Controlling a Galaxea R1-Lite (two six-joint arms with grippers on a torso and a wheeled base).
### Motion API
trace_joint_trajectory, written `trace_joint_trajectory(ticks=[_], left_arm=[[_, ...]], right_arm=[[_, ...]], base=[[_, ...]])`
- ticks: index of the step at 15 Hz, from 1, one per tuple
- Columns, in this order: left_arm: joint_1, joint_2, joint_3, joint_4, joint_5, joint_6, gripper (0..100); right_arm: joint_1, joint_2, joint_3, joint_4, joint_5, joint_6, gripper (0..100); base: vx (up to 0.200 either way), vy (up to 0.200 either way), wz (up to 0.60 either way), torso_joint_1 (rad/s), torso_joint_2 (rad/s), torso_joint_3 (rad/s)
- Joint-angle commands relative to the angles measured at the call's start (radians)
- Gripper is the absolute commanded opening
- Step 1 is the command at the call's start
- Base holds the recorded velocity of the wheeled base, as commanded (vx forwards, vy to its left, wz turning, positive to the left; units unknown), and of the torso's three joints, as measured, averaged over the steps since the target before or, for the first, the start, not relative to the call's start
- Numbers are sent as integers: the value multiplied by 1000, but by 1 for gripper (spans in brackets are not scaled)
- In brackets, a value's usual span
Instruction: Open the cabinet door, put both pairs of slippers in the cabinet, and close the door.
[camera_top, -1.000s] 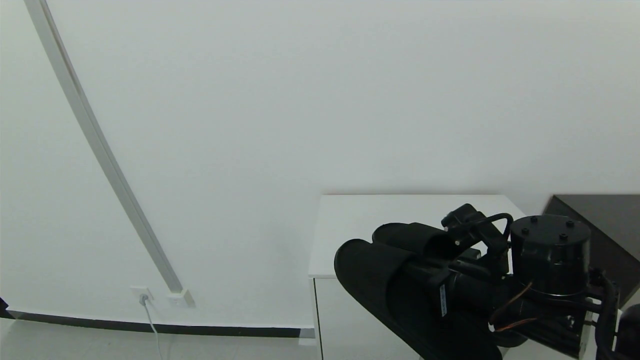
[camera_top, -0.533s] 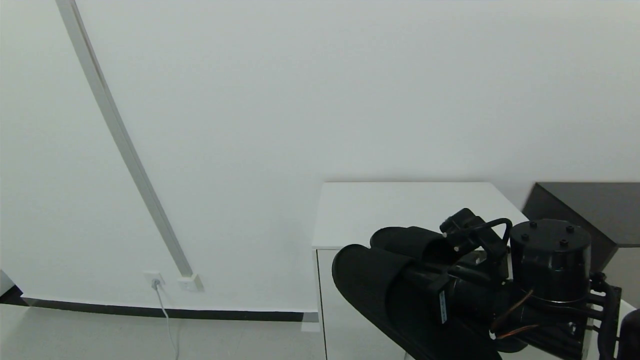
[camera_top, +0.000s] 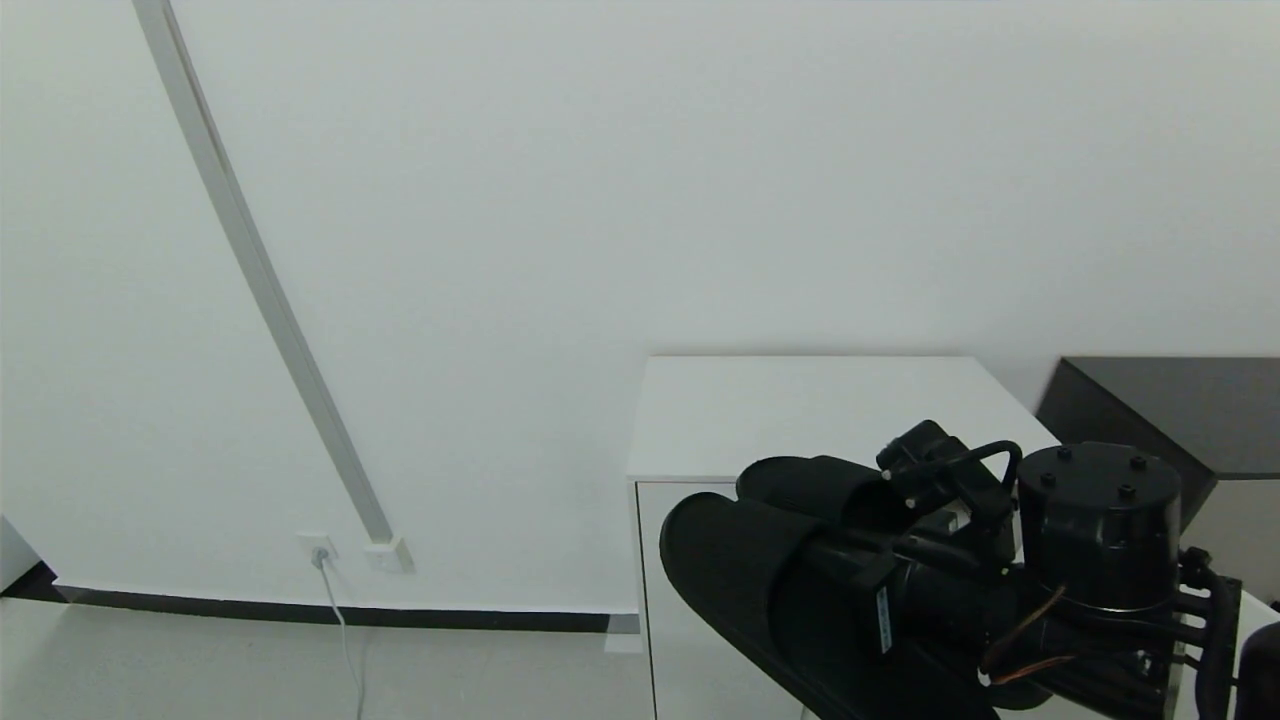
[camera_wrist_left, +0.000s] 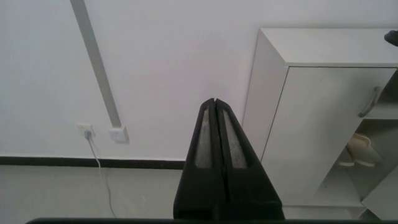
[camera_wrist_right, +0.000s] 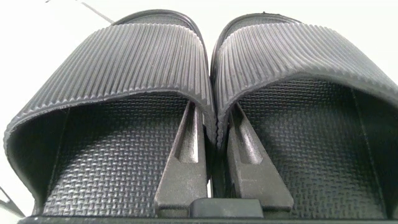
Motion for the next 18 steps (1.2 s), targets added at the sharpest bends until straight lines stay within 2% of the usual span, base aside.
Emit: trace_joint_trajectory(ticks=[1, 6, 18], left_arm=[[0, 0, 0, 0, 0, -1, 0], [0, 0, 0, 0, 0, -1, 0], [0, 0, 0, 0, 0, -5, 0]], right_arm=[[4, 6, 3, 0, 0, -1, 0], [7, 7, 2, 0, 0, 1, 0], [15, -24, 22, -3, -1, 7, 0]], base=[[0, 0, 0, 0, 0, 0], [0, 0, 0, 0, 0, 0], [0, -200, 0, 2, 2, 2]])
